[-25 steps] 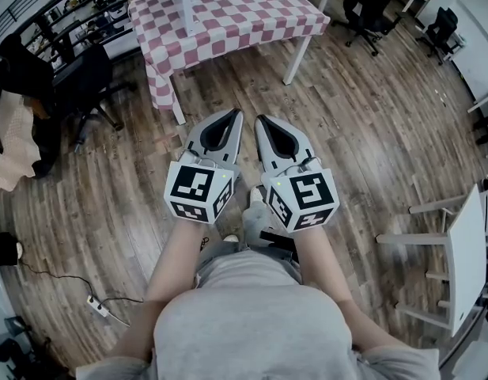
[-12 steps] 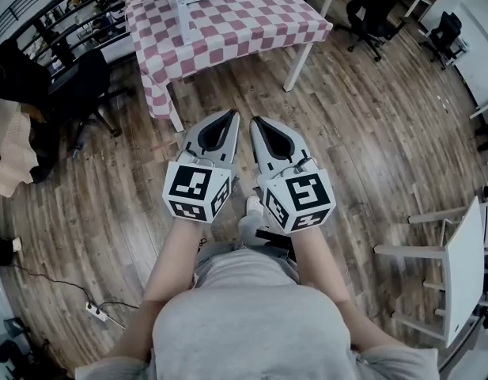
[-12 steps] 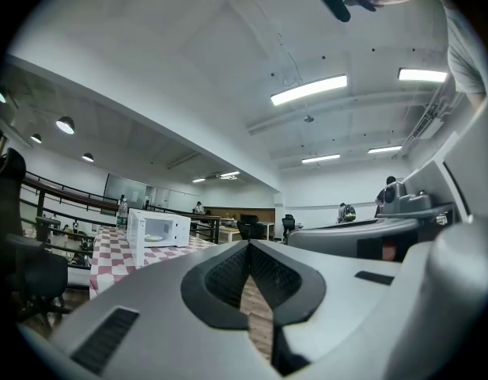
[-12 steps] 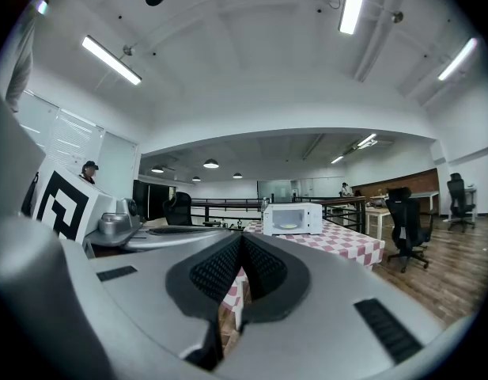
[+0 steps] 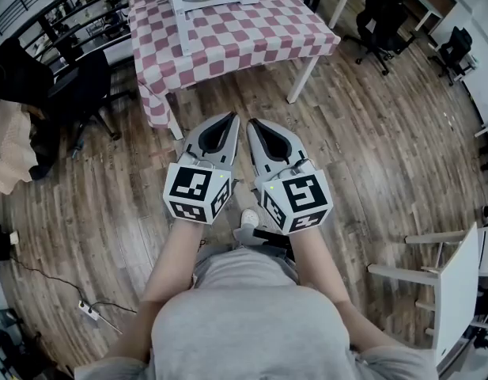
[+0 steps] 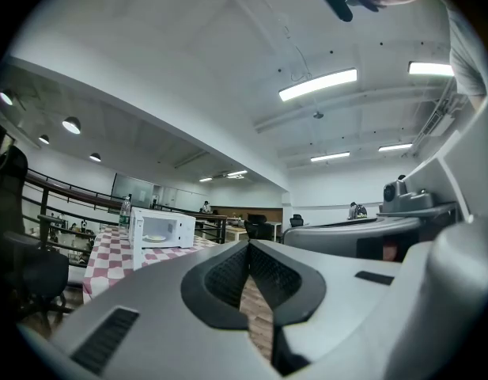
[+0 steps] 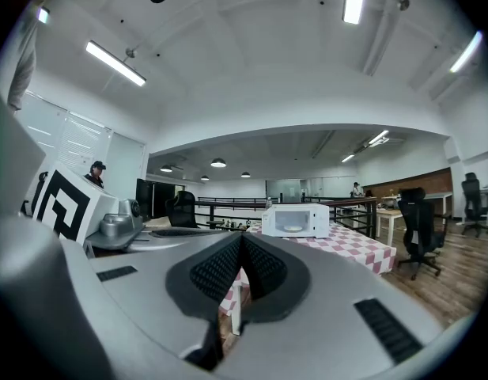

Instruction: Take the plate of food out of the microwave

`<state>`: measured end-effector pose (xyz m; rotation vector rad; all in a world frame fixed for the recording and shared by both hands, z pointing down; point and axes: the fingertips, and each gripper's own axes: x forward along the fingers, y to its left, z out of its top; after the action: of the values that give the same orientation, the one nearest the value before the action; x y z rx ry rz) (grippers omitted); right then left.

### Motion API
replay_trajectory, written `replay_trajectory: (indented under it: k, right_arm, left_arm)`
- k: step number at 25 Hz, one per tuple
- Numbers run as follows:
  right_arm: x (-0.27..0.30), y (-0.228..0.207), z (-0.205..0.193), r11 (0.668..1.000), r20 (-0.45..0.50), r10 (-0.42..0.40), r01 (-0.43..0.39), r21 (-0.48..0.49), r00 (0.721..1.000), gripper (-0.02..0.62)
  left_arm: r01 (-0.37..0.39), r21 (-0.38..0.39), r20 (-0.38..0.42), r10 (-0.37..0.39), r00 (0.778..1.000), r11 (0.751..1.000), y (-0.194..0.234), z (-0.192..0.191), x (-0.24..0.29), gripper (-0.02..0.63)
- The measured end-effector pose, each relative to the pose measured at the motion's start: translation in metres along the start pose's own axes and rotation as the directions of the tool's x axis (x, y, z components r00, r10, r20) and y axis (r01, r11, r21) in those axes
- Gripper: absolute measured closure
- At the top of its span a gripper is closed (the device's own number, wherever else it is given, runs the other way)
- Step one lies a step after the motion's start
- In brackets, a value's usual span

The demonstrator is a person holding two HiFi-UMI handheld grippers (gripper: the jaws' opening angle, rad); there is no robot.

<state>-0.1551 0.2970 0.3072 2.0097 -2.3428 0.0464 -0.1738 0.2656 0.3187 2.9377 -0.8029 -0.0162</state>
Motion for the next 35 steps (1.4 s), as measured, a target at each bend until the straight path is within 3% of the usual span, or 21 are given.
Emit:
replay_trajectory:
  k: [17, 35]
  right_arm:
    - [0.048, -0.089, -0.003, 0.997, 0.008, 0.078, -0.079, 0.010, 0.997, 0.569]
    - [0.092, -0.126, -0.003, 0.994, 0.006, 0.113, -0.113, 0.006, 0.994, 0.569]
  left_arm:
    - [-0.086, 0.009, 0.002, 0.086, 0.996, 0.996, 0.013, -0.003, 0.093, 0.603]
    - [-0.152, 0.001, 0.005, 0.152, 0.988, 0.988, 0.043, -0.002, 0.137, 0.603]
